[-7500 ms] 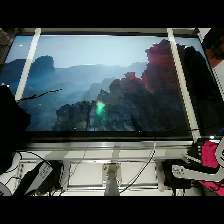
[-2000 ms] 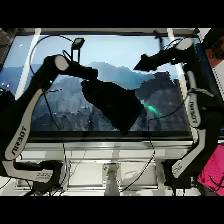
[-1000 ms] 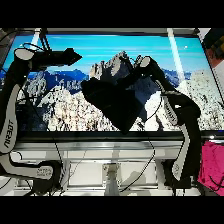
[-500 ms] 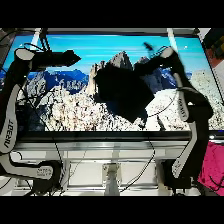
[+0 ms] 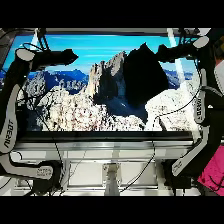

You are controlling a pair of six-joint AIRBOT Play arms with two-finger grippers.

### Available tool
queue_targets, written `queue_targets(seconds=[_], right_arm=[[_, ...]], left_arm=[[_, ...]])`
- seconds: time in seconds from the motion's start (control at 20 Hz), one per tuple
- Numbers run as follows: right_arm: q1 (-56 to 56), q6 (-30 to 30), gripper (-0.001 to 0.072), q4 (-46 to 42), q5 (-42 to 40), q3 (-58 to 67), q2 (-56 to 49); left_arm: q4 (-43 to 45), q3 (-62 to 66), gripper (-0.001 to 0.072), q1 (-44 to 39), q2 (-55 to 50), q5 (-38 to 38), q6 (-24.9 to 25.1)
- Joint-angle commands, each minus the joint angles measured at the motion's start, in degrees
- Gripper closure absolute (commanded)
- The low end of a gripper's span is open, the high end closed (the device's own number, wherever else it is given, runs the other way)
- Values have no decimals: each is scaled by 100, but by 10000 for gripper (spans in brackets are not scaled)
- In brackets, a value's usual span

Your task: Fold the clothes and pants, and hang the long-sleeved shirts on hangers.

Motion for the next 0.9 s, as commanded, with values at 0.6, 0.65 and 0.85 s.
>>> queue_targets(seconds=[0.6, 0.65, 0.85], right_arm=[[3906, -133, 140, -1296, 820, -199, 258], [3797, -133, 179, -1373, 841, -199, 321], [3097, -131, 699, -1792, 896, -199, 579]], left_arm=[[24, -4, 678, 151, -2, 205, 4], [24, -4, 678, 149, -2, 203, 4], [24, -7, 689, 129, -48, -37, 4]])
